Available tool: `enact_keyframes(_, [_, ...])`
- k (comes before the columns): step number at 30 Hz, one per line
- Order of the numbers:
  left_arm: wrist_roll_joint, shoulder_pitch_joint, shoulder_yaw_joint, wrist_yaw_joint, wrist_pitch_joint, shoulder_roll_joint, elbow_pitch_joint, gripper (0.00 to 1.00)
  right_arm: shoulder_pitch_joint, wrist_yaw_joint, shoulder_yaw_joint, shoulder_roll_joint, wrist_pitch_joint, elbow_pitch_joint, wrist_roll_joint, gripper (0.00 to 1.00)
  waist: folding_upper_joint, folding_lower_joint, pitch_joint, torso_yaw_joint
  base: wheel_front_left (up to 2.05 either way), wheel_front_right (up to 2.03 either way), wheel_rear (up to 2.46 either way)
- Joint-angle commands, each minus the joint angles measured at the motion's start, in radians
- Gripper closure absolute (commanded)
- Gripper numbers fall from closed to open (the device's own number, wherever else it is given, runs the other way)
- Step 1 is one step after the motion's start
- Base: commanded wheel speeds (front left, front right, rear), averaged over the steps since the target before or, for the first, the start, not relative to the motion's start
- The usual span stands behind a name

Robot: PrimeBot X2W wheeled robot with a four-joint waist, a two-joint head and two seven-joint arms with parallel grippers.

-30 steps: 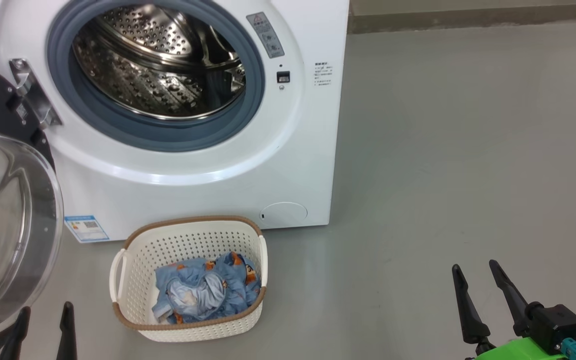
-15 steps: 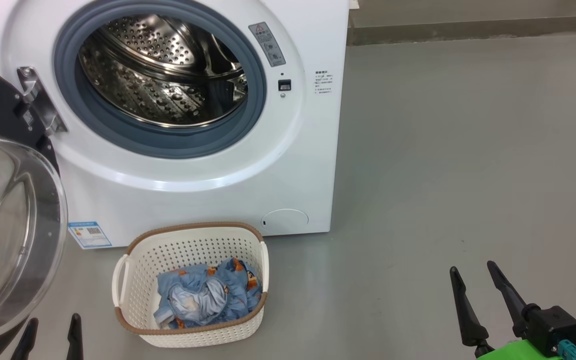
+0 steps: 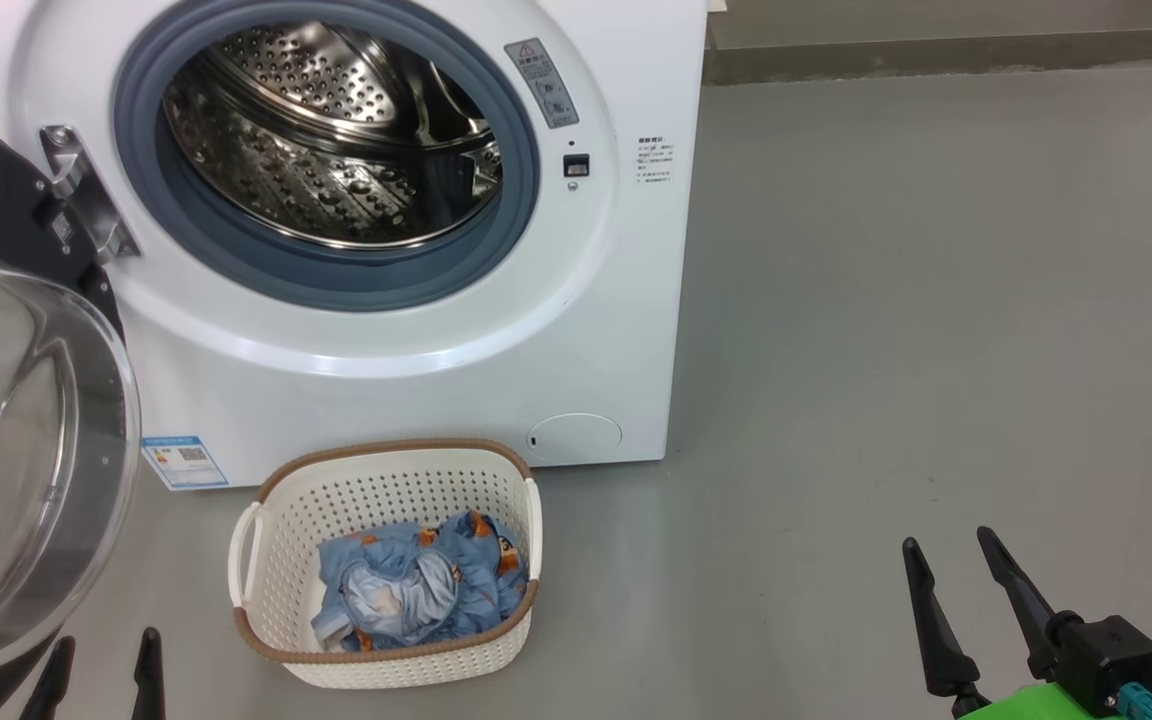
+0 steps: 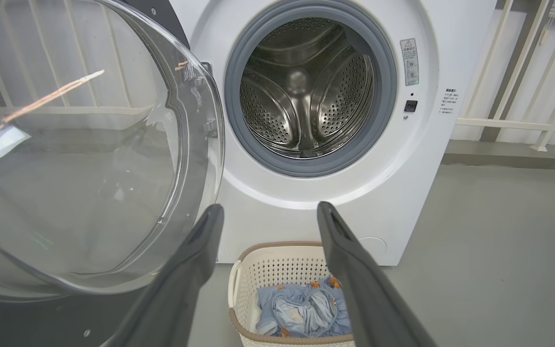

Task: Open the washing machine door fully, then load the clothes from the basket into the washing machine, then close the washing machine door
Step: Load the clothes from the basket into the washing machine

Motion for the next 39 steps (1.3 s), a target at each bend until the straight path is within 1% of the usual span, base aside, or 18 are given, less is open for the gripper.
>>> enact_keyframes(1, [0.011,-0.028,0.042,-0.002,-0.006,0.02,-0.017,0.0,-0.017,0.006,0.023,-0.005,-0.007,-0.021,0.004,0.0,-0.0001,0.0,0.001,0.001,0.13,-0.11,-0.02])
enact_keyframes(10, [0.001,-0.038,0.046,-0.002,-0.006,0.02,-0.006,0.0,-0.019,0.006,0.03,-0.005,-0.007,-0.023,0.009,0.0,-0.0001,0.0,0.006,0.004,0.8,-0.8,0.0])
enact_keyframes(17, [-0.005,-0.043,0.054,-0.002,-0.006,0.021,-0.002,0.0,-0.018,0.006,0.03,-0.005,-0.007,-0.025,0.011,0.0,-0.0001,0.0,0.01,0.005,1.84,-1.84,0.0])
enact_keyframes(26, [0.012,-0.054,0.094,-0.002,-0.006,0.003,-0.022,0.0,-0.019,0.006,0.027,-0.005,-0.007,-0.031,0.015,0.0,-0.0001,0.0,0.022,0.007,1.68,-1.68,0.0])
enact_keyframes(32, [0.014,-0.053,0.097,-0.002,-0.006,-0.001,-0.016,0.0,-0.019,0.006,0.027,-0.005,-0.007,-0.03,0.016,0.0,-0.0001,0.0,0.027,0.007,0.68,-0.68,0.0])
enact_keyframes(39, [-0.002,-0.05,0.084,-0.002,-0.006,0.001,-0.01,0.0,-0.02,0.006,0.027,-0.005,-0.007,-0.028,0.016,0.0,-0.0001,0.0,0.027,0.006,0.04,-0.04,0.0])
